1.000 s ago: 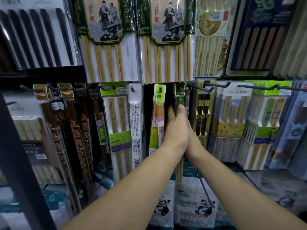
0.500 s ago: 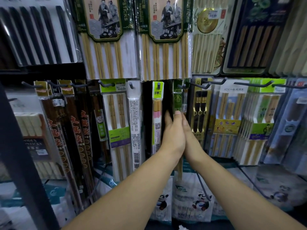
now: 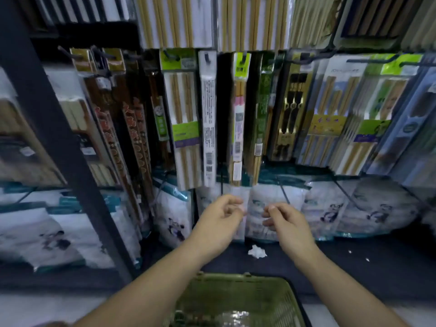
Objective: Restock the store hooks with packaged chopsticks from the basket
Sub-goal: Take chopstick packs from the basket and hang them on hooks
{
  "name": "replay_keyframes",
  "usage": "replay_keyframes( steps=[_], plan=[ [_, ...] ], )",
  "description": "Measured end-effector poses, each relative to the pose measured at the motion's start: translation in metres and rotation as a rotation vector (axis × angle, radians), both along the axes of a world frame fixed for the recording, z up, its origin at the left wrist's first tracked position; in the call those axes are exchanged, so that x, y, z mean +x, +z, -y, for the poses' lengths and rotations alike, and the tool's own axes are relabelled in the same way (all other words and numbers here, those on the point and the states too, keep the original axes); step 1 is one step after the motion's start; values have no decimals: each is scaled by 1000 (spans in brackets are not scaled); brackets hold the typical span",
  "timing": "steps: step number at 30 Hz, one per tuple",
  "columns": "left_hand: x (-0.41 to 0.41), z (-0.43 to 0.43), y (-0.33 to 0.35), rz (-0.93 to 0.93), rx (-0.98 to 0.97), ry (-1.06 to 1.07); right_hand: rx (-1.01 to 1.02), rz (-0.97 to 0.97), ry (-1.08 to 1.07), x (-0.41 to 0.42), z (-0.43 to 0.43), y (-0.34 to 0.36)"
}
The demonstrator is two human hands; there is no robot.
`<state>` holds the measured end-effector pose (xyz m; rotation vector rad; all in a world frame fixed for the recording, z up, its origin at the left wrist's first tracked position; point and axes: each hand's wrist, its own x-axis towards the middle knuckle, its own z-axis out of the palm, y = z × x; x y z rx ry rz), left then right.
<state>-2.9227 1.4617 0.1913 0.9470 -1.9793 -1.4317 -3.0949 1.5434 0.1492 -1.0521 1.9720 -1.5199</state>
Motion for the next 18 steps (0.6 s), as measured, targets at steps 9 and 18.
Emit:
replay_keyframes(
  steps=[9, 18],
  plan=[
    [111, 12, -157, 444, 94, 238, 552, -79, 336, 78, -32, -166],
    [186, 7, -253, 646, 114, 458, 939, -195, 602, 120, -47, -312]
  ],
)
